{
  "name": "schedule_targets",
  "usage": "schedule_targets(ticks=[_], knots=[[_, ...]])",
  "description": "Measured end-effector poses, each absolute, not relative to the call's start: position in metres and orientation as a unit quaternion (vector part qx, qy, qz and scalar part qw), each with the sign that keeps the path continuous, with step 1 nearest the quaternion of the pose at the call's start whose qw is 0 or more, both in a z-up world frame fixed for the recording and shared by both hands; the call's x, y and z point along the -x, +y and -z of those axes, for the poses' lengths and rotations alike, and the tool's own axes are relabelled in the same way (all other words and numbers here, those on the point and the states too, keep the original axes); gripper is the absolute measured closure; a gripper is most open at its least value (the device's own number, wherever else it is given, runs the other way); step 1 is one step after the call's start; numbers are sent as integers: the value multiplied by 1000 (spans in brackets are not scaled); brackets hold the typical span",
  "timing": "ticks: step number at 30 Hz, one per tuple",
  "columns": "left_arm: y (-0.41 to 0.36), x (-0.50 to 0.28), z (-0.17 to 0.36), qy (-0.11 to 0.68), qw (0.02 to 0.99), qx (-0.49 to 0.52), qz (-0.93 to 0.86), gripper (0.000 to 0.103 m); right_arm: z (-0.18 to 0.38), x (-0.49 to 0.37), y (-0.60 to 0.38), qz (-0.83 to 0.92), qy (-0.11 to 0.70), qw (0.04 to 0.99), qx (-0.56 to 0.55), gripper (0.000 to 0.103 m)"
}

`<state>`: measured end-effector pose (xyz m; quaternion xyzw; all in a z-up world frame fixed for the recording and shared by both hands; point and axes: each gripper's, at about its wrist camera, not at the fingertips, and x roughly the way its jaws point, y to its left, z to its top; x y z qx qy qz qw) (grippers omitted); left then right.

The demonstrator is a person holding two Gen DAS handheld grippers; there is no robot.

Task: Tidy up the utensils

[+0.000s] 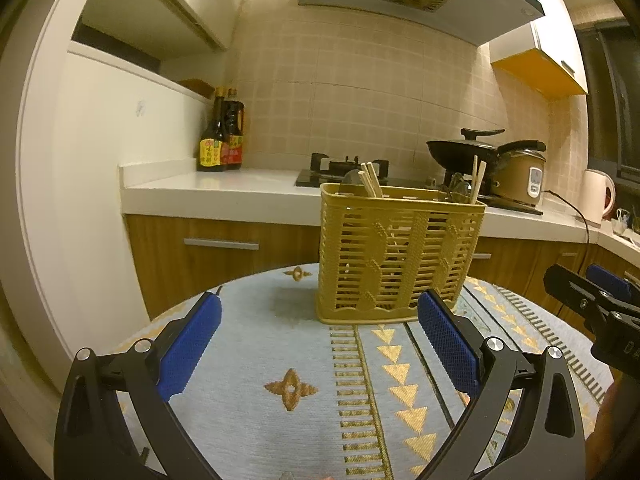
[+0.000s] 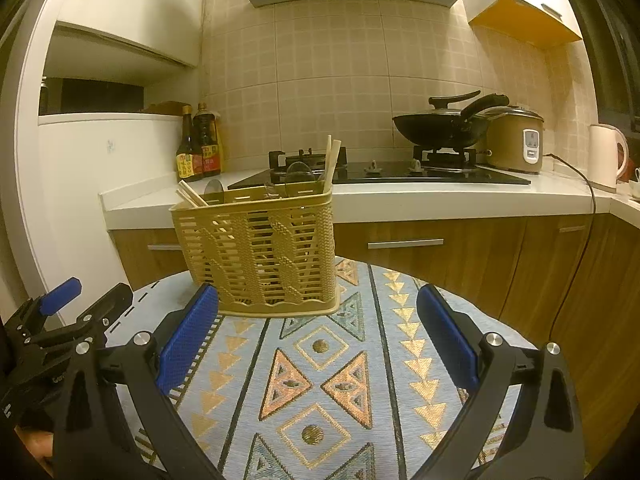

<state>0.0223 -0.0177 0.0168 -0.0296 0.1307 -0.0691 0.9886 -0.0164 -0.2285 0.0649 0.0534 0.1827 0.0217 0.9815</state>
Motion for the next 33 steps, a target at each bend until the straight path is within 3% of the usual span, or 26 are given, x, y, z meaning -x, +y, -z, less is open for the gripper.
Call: schedule_targets(ticks=[33], knots=[[-14,-25,-16,136,989,31,59,8,-67,21,-225,-26,174,984,-40,8]])
